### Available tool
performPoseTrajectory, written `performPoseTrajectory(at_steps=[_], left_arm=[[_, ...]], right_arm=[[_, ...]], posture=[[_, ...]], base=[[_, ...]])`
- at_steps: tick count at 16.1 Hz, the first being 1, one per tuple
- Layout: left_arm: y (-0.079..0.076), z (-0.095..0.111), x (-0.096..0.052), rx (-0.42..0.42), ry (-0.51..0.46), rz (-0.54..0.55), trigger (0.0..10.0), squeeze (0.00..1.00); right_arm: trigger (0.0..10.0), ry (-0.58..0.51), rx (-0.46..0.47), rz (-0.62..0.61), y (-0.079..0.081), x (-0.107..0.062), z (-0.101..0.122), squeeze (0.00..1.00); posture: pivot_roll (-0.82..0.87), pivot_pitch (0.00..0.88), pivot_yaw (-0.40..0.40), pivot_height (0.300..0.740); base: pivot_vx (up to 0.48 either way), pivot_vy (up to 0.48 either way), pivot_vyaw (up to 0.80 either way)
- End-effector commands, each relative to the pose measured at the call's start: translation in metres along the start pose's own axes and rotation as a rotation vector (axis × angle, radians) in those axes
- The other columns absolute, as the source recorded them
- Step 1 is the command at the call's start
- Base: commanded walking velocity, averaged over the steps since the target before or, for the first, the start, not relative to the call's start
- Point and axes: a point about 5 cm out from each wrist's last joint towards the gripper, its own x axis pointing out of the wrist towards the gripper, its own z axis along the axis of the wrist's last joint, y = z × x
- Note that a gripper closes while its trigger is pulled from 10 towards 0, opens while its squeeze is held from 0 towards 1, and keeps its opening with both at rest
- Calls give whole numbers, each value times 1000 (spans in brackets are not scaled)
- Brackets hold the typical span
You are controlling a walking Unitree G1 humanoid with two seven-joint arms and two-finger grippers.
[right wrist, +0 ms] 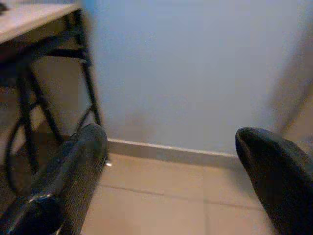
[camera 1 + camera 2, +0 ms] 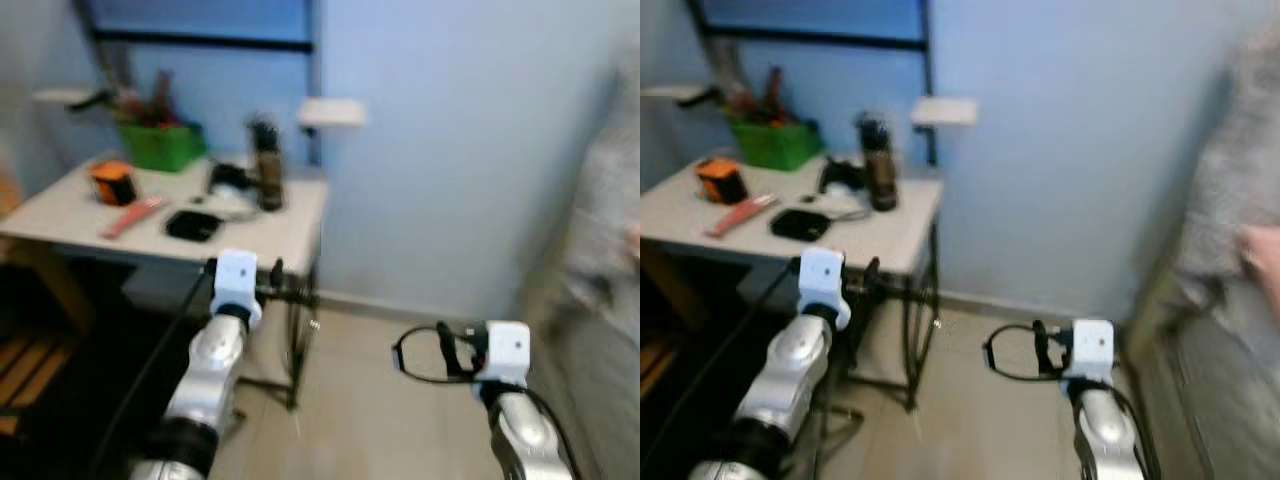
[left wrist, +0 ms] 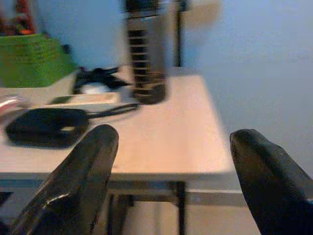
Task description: Clean up the room
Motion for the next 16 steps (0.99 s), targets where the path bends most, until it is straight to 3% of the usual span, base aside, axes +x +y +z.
performPoseTrajectory(at_steps=[1,4,5,6,7,8,9,10,16], left_arm=[[8,-1,-1,7,5,19,10000,0],[22,3,2,30,-8,46,10000,0],[30,0,-2,4,5,111,10000,0],[32,-6,-25,19,14,81,10000,0],[23,-15,-50,22,55,-5,10000,0],[10,-9,-56,12,34,-54,10000,0],[-3,10,-45,-44,-20,-36,10000,0],[-11,19,-40,-102,-31,-19,10000,0],[-11,19,-41,-104,-23,-19,10000,0]], right_arm=[[10000,-2,10,16,7,1,0,0],[10000,-10,-15,58,14,7,4,0],[10000,-21,-38,80,16,5,6,0],[10000,-39,-101,156,15,-13,5,0],[10000,-23,-136,205,7,-30,0,0],[10000,-7,-121,197,-4,-36,-1,0],[10000,-3,-77,163,-15,-40,0,0],[10000,3,-67,165,-16,-45,0,0],[10000,5,-68,165,-15,-46,0,0]], posture=[[142,0,16,740],[155,0,11,740],[158,0,12,740],[150,0,4,740],[150,0,-1,740],[154,0,-6,740],[161,0,-15,740],[152,0,-15,740],[149,0,-14,740]], base=[[480,0,0],[480,0,0],[0,0,0],[0,0,0],[0,0,0],[0,0,0],[0,0,0],[0,0,0],[0,0,0]])
